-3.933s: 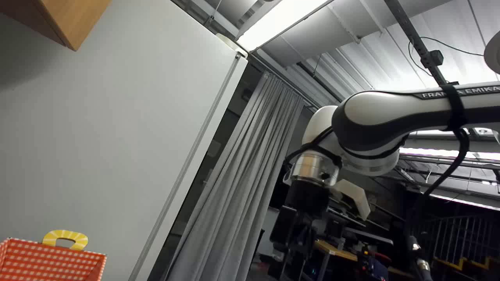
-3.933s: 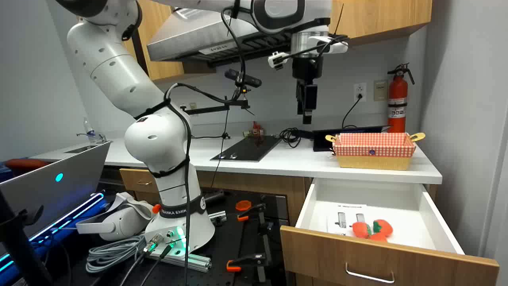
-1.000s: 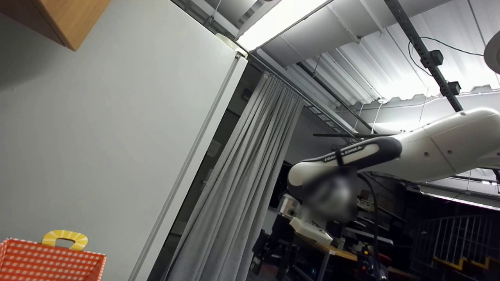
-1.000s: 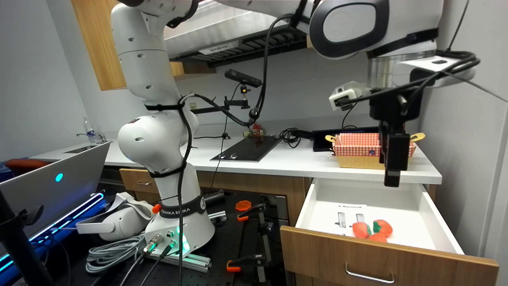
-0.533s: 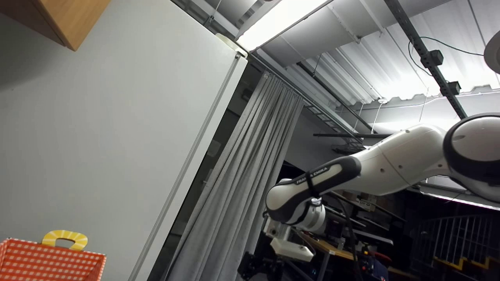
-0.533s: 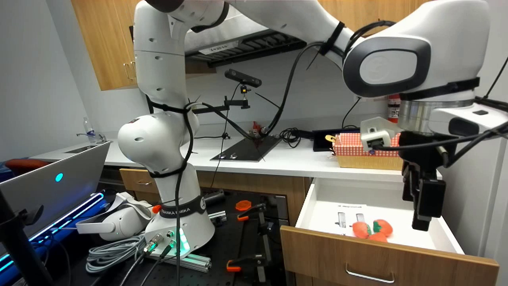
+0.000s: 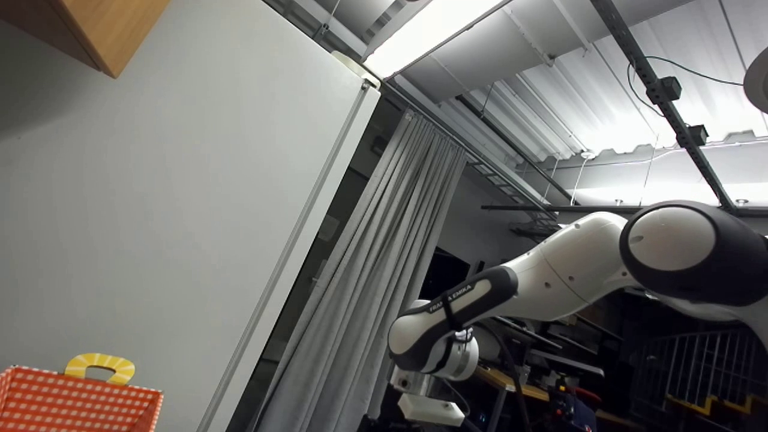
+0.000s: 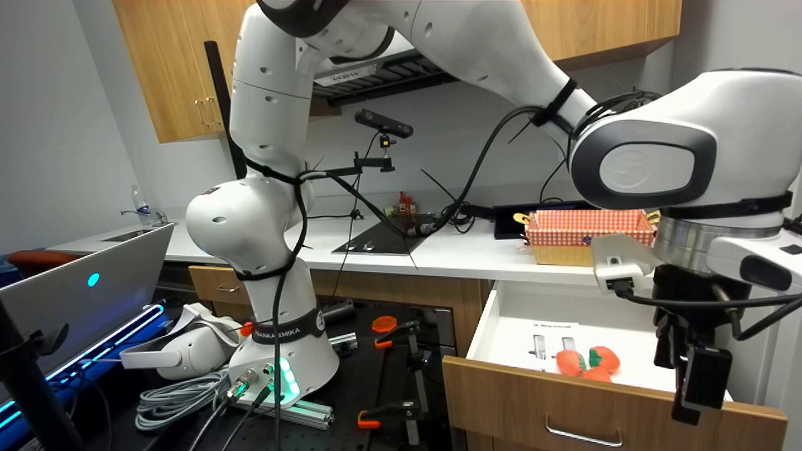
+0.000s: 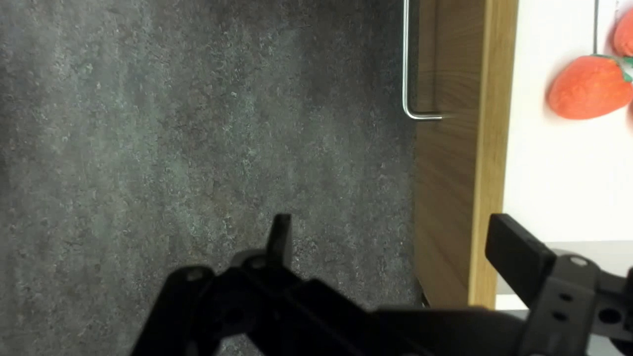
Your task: Close the bottom drawer on the right
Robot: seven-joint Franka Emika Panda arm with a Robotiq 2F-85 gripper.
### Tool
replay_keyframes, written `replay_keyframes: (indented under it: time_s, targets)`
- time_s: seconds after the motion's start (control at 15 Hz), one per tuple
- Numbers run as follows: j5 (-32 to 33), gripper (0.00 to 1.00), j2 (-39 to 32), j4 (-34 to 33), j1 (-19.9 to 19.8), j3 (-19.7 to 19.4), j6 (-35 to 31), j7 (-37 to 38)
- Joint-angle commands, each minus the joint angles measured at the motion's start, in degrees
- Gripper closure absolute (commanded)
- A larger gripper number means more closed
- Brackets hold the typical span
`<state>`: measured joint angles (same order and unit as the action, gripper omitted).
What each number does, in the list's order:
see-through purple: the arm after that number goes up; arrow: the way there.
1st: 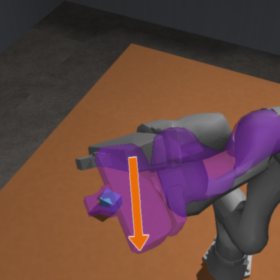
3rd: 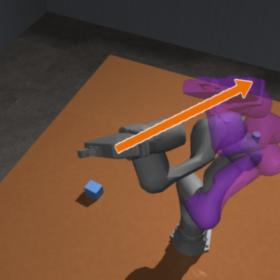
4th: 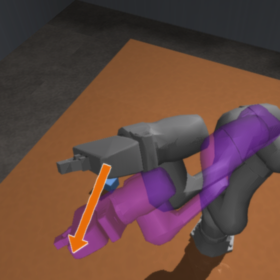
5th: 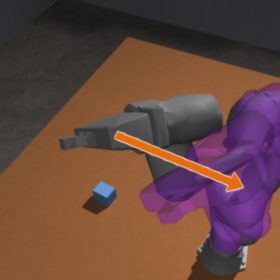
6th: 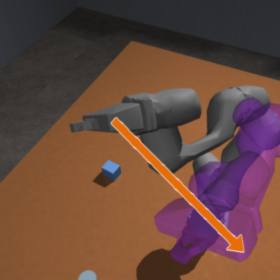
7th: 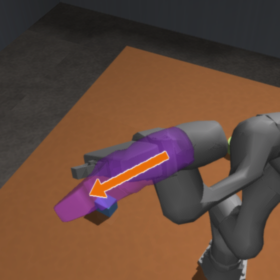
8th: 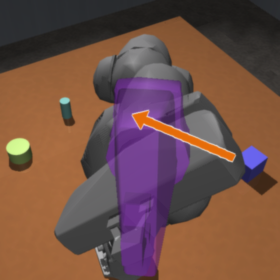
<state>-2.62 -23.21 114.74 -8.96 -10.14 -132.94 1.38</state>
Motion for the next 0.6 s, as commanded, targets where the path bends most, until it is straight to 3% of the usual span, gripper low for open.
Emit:
replay_keyframes:
  time_s: [0.0,0.13,0.2,0.27,0.33,0.53]
  targets:
    - [1.8,0.0,-3.83,-2.11,-0.61,-0.61,-1.41,1.33]
    - [1.91,0.0,-5.26,-2.31,-0.87,-0.78,-2.14,1.08]
    - [1.97,0.05,-5.9,-2.42,-0.92,-0.86,-2.55,1.03]
    - [1.92,0.28,-6.58,-2.44,-0.96,-0.86,-3.35,1.0]
    - [1.91,0.29,-7.24,-2.55,-0.98,-0.82,-4.15,0.9]
    - [0.74,0.5,-8.9,-2.43,-1.13,0.21,-7.38,0.38]
